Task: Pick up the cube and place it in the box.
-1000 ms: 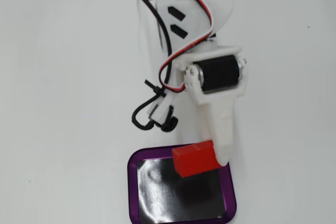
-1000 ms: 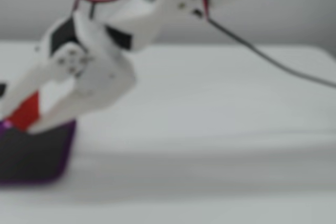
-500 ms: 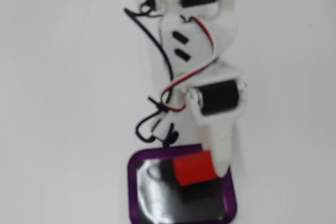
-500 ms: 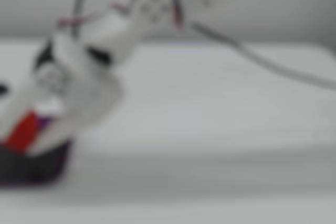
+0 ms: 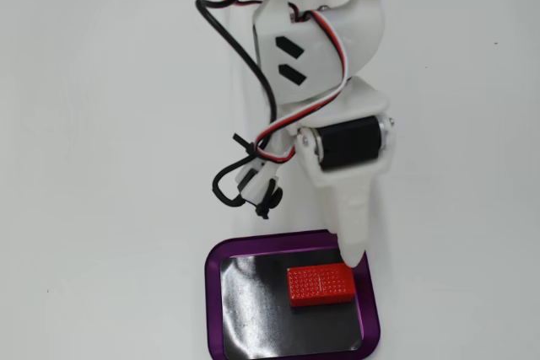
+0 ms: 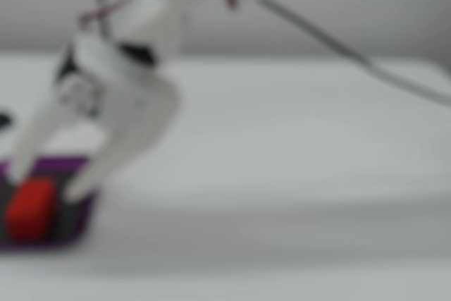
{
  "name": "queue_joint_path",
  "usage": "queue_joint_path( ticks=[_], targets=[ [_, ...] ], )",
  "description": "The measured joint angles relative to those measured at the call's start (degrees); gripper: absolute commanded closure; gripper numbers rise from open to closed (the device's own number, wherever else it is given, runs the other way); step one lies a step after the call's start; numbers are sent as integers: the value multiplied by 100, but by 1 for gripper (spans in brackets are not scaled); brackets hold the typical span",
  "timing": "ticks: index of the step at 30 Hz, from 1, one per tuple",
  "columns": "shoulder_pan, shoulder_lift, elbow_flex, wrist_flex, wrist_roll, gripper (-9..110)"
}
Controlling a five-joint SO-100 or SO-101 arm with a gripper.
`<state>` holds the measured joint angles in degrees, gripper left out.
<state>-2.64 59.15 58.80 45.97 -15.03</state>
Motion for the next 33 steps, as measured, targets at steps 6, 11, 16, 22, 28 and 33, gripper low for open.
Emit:
queue_joint_path(
  ticks=[6, 11, 16, 22, 28, 33],
  targets=[
    [0, 0, -1222, 1784, 35, 87],
    [9, 0, -2663, 3630, 70, 87],
    [18, 0, -4228, 4931, 475, 88],
    [246, 132, -4526, 5159, 606, 88],
    [246, 1292, -2461, 5177, 615, 88],
    [334, 2927, -62, 4975, 633, 88]
  ],
)
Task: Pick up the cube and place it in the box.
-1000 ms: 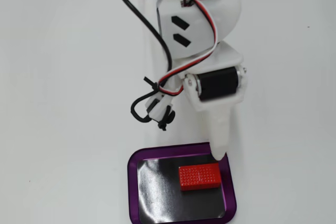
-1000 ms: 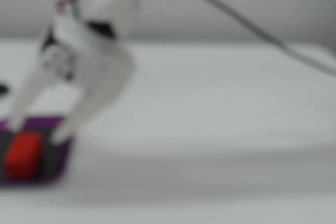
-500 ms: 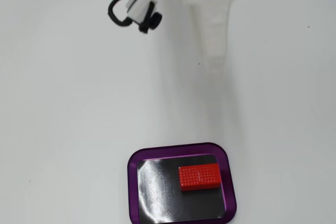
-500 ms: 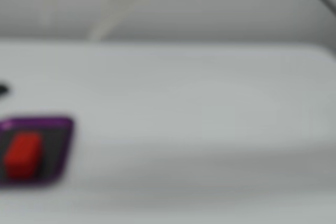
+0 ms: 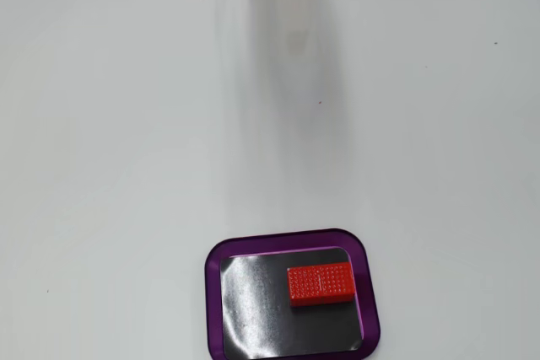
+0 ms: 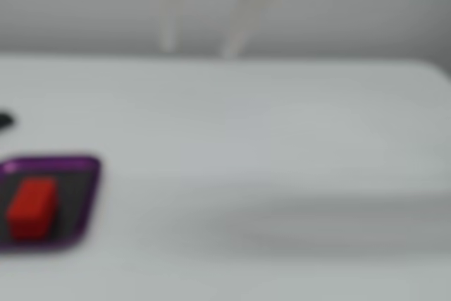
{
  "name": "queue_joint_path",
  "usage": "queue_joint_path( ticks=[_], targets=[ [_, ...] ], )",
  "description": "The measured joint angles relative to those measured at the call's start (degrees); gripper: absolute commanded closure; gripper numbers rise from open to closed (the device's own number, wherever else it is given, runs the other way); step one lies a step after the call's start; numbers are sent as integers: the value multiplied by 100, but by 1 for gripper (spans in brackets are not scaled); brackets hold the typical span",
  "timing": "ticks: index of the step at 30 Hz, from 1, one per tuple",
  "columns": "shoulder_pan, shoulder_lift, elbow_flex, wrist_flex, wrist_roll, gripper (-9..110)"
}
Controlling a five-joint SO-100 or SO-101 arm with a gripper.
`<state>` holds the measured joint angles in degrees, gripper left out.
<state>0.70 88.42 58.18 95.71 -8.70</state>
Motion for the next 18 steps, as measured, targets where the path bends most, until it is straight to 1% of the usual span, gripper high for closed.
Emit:
queue_joint_path(
  ticks=[3, 12, 18],
  targets=[
    [-26, 1248, 1415, -439, 0, 88],
    [-26, 5317, 6012, -2303, 0, 87],
    [-35, 7980, 8648, -3199, 0, 87]
  ],
)
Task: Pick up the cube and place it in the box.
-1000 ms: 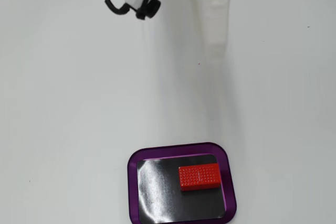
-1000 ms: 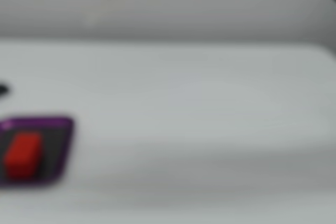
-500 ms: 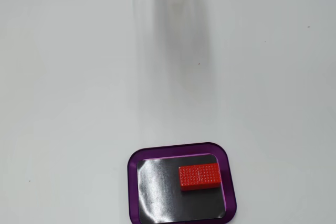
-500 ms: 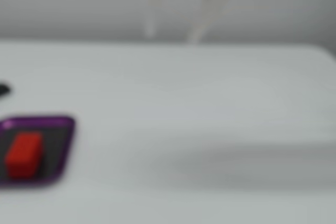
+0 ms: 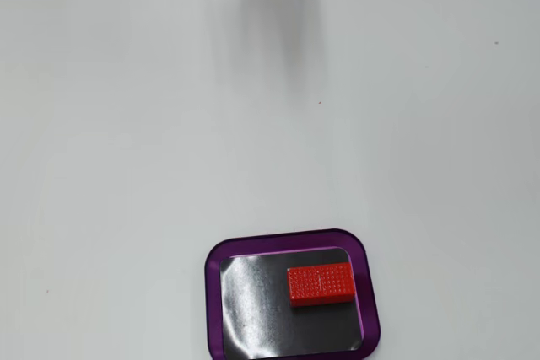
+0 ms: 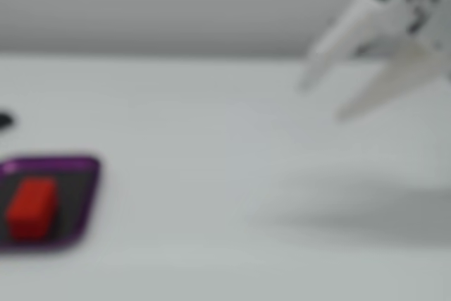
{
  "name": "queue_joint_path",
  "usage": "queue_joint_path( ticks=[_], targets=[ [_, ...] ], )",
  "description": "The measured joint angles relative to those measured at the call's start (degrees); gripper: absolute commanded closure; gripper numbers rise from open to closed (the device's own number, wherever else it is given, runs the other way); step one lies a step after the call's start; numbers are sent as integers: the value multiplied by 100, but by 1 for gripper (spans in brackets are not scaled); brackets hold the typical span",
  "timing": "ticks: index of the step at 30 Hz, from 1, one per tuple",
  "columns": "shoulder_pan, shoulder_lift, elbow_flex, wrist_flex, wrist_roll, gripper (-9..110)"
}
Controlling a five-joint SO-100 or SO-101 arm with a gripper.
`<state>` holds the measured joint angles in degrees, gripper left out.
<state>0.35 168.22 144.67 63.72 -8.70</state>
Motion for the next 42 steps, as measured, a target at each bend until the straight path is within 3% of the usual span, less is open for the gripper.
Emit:
queue_joint_path(
  ticks=[6, 12, 21, 25, 42],
  targets=[
    [26, 2241, 2030, -123, 0, 87],
    [-9, 2355, 2979, -105, 0, 88],
    [149, 2355, 3094, 316, 677, 88],
    [431, 2355, 3094, 475, 1020, 102],
    [483, 2355, 3094, 589, 1020, 102]
  ],
)
